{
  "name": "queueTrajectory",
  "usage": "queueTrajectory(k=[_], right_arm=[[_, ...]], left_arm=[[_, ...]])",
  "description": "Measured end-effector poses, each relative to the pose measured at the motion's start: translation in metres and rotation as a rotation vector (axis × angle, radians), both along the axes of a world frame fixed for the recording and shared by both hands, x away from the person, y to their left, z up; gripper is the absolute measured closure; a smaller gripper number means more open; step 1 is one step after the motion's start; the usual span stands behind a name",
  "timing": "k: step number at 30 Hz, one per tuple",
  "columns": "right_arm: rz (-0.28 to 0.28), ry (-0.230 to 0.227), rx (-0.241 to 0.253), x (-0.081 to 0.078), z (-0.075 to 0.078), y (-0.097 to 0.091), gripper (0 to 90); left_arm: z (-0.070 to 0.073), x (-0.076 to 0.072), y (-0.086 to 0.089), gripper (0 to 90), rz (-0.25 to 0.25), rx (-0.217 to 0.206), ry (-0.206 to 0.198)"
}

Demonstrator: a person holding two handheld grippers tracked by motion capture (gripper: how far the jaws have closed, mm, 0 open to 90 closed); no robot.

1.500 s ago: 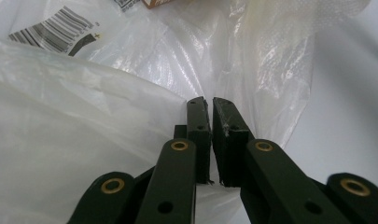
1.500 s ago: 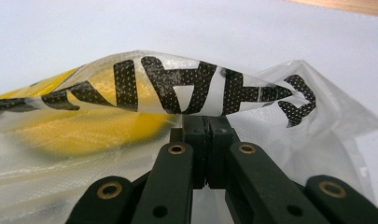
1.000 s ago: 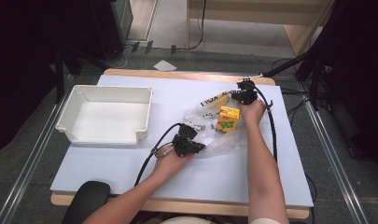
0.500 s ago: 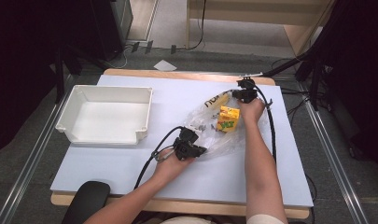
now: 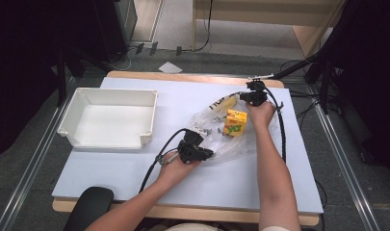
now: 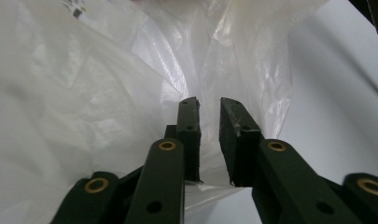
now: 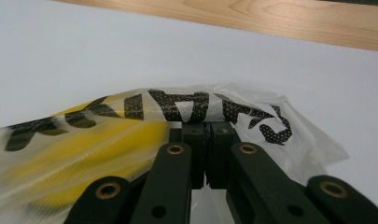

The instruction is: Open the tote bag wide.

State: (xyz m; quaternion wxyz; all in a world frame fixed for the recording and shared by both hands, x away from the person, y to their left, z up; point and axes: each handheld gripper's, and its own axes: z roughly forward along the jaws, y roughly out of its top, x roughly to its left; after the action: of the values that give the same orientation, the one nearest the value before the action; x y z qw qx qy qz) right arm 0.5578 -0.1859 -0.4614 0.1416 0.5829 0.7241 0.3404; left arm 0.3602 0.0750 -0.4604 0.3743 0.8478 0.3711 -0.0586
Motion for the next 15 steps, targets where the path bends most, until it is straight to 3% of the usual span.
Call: queueTrajectory(k=[5, 12, 15], right_arm=[[0.035, -0.007, 0.051, -0.012, 0.014, -0.005, 82.8], [0.097, -0.047, 0.066, -0.032, 0.035, -0.007, 75.2], [0.124, -0.057, 0.077, -0.041, 0.044, -0.007, 71.3]], left_arm=[[0.009, 0.004, 0.003, 69.8, -0.005, -0.034, -0.01], [0.021, 0.01, 0.006, 56.7, -0.008, -0.041, -0.021], [0.028, 0.014, 0.009, 51.9, -0.001, -0.063, -0.033]])
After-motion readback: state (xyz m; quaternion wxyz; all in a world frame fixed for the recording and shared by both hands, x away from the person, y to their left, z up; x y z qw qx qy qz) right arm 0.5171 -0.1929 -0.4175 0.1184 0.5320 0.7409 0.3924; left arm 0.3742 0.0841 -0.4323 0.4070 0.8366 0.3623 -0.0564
